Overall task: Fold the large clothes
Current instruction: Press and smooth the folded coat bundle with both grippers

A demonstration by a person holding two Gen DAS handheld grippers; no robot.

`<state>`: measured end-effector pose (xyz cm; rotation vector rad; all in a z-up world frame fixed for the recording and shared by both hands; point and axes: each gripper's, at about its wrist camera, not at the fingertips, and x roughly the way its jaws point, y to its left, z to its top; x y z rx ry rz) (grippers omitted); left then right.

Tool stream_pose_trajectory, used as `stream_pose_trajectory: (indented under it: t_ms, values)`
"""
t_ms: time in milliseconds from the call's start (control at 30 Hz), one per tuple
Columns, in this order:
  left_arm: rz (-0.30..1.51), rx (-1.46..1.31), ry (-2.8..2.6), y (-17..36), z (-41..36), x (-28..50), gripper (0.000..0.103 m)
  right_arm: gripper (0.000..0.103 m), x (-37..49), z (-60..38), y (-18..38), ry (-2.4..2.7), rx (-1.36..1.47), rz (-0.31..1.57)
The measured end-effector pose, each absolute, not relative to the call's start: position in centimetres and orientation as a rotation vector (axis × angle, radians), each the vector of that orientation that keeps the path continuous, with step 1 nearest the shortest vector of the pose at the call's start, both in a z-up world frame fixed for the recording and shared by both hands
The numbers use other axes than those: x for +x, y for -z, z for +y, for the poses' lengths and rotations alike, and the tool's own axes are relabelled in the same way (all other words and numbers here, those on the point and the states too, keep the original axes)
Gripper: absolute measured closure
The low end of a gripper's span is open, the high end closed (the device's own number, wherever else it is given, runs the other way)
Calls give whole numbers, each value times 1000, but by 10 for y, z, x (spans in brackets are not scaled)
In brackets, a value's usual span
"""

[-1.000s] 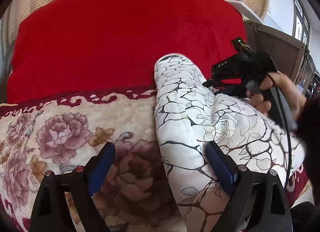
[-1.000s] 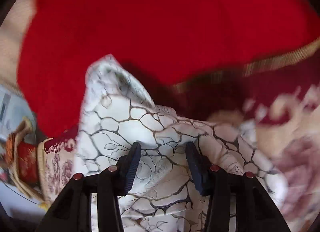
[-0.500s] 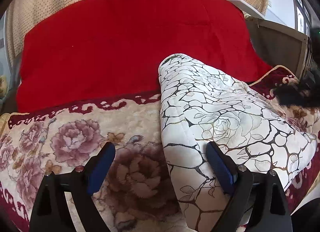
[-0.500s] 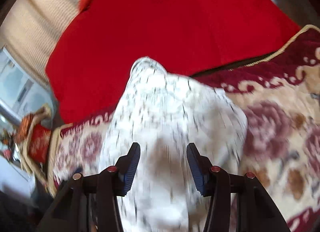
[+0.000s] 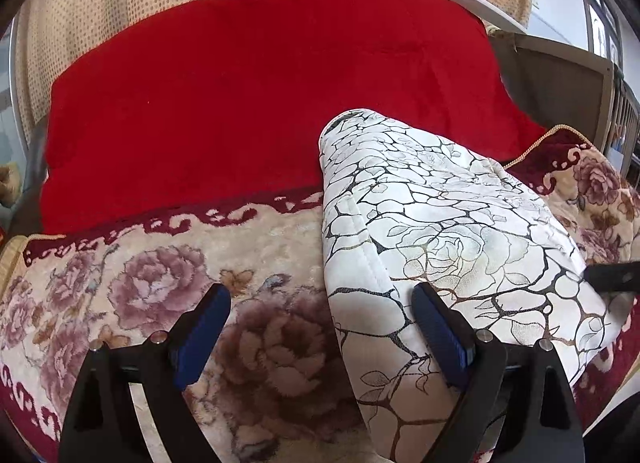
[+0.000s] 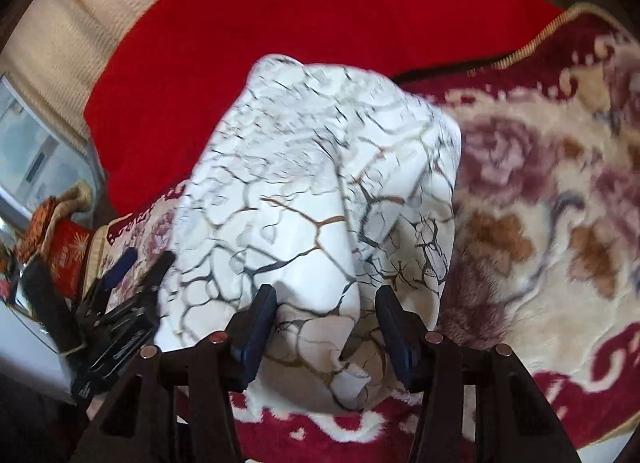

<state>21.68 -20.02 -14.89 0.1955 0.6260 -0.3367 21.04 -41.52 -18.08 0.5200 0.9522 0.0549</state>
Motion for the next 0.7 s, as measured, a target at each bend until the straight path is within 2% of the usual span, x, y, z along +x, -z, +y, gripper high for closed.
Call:
stream_pose_trajectory:
  t_ms: [167, 267, 367, 700]
  values:
    - [619, 215, 332, 148, -205, 215, 11, 45, 199, -403, 155, -96, 493, 889]
    - [622, 219, 334, 149, -207, 215, 11, 46, 204, -394, 177, -76, 440, 950]
    - [606, 248, 328, 151, -210, 214, 11, 42, 218, -400, 223, -83, 560, 1012]
    - [603, 248, 316, 148, -212, 215, 11, 42, 214, -399, 213, -74, 532, 1002]
